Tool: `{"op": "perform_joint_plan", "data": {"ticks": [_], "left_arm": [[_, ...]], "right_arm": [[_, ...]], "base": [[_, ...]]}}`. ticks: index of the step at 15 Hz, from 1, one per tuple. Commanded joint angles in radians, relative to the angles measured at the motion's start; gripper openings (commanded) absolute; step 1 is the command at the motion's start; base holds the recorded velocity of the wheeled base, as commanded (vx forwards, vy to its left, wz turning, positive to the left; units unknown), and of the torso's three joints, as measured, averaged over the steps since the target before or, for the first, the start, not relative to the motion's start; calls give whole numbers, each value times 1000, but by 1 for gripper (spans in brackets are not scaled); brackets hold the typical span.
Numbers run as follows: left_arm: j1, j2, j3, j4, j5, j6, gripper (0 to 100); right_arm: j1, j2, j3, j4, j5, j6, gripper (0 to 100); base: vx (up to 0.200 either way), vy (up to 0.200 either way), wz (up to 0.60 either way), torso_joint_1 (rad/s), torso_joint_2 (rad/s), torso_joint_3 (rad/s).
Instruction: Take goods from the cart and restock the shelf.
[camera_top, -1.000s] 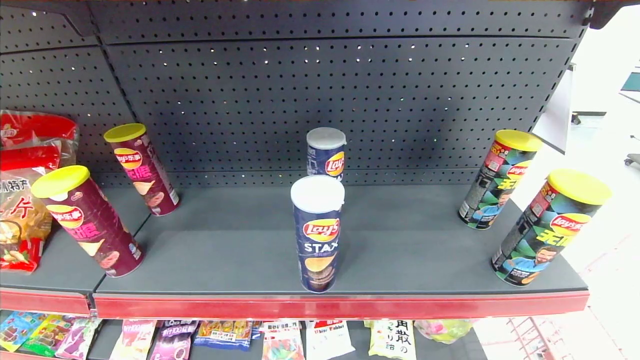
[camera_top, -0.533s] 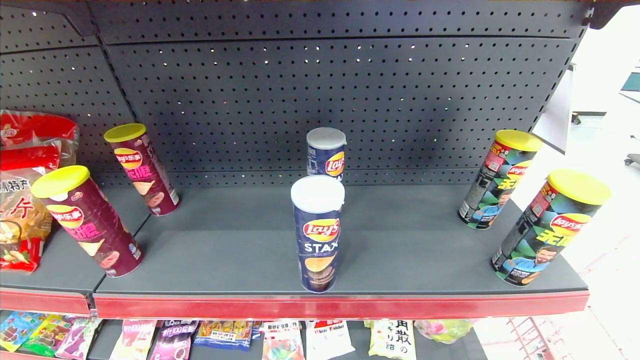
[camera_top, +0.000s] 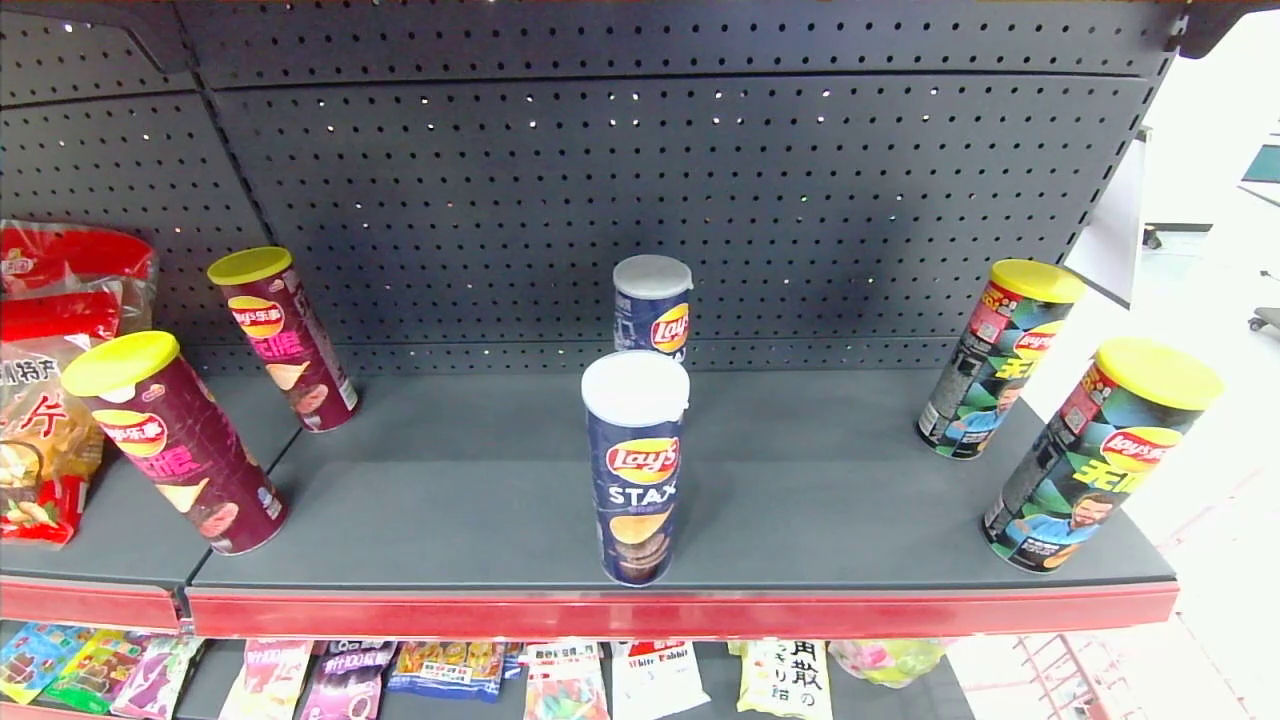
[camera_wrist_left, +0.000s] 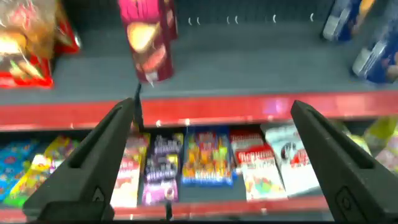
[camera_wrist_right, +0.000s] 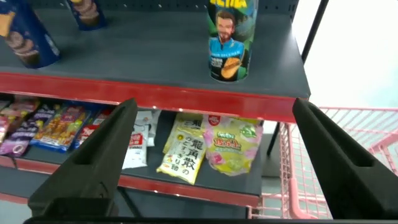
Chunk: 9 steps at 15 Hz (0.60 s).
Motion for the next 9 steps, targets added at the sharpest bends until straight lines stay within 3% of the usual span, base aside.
{"op": "perform_joint_plan", "data": {"ticks": [1,4,7,9], "left_arm": [[-2,-4,0,-4,9,-18,100],[-2,-4,1,-13,10,-20,100],[-2,-4,1,-13,10,-20,100],[-2,-4,1,-13,10,-20,100]], "right_arm": [[54,50,-81,-1,0,-2,100],[167,304,-264,-2,23,30,100],[250,508,-361,-10,139,38,100],[248,674,-408,-91,319,75,100]], "base": [[0,0,0,0,0,0],[0,0,0,0,0,0],[0,0,0,0,0,0],[0,0,0,0,0,0]]}}
